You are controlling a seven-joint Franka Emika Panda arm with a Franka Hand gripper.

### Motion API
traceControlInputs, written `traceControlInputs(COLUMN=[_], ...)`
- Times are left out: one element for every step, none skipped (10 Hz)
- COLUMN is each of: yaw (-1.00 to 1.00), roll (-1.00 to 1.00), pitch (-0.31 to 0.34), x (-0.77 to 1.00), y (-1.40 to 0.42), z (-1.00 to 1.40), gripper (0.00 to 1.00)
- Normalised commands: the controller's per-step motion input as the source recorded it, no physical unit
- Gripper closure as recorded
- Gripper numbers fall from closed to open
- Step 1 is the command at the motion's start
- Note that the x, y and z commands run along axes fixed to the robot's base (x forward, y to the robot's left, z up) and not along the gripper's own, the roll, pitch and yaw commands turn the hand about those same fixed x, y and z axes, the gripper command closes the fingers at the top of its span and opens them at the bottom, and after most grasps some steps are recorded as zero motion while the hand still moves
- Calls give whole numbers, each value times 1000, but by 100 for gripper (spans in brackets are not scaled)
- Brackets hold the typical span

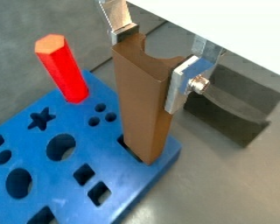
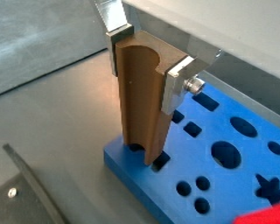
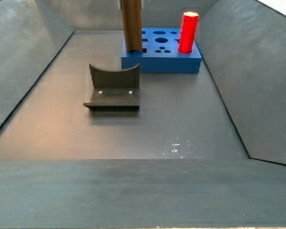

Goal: Pick up the arch object. Move up. Move to above the board. Insert the arch object.
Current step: Insert the arch object.

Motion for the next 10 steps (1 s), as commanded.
traceControlInputs(yaw=[14,83,166,80,0,0,0,0,0,0], roll=[113,120,60,17,0,57,137,133,14,0], pitch=[-50,-127,-171,-131,-174,-216,-213,-181,-13,0], x=[-509,-934,-971,-623,-220,-271,-277,-200,-60,0], y=[0,46,191,0,-134,-249,-311,-194,0,0], z=[-609,-609,-569,-546,-580,-723,-811,-623,0,0], gripper=[100,100,100,100,100,100,100,100,100,100])
